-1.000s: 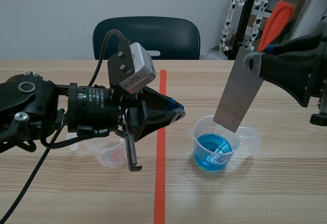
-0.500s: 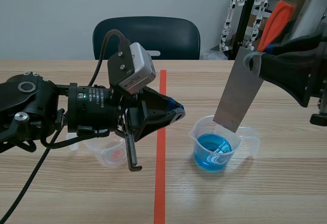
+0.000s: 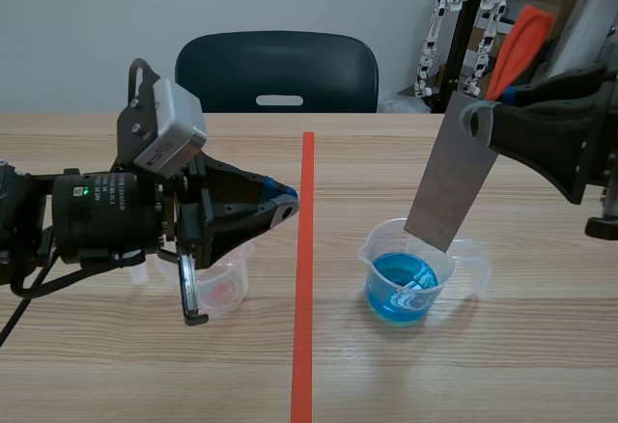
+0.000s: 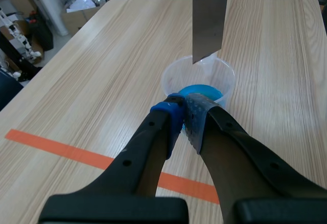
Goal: Do the redox reaction experiment. move the plate over the left beaker
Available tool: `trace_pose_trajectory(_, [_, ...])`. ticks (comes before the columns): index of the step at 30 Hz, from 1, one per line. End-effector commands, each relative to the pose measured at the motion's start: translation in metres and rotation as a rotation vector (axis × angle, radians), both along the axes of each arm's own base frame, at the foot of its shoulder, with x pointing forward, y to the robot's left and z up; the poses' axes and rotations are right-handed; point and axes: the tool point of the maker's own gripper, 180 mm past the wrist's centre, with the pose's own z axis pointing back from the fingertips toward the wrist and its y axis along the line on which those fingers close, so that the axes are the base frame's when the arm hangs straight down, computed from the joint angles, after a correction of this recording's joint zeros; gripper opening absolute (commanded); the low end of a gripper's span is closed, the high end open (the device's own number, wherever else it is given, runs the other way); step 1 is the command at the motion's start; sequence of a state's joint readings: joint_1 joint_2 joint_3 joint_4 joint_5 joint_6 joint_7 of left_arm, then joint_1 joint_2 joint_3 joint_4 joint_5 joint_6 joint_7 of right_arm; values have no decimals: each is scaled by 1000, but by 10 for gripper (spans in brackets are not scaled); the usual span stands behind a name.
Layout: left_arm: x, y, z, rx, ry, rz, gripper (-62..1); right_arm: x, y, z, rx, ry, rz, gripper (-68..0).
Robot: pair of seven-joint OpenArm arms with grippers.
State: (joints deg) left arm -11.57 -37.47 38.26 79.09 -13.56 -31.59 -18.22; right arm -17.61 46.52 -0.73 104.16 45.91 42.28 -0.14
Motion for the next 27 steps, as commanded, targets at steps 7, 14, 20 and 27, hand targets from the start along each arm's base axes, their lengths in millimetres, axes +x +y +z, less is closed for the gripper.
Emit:
trace_pose_trajectory(7, [-10, 44, 9, -91, 5, 77, -569, 14, 1, 35, 57, -54, 6, -669])
trace_pose_trajectory(14, [-27, 85, 10, -146, 24, 163, -568, 23, 7, 44, 69, -44, 2, -669])
trace_pose_trajectory(20, [-44, 111, 5, -175, 55, 241, -568, 27, 25, 41, 76, -13, 22, -669])
trace_pose_trajectory(27, [-63, 125, 1, -214, 64, 308, -568, 26, 54, 40, 73, -4, 96, -669])
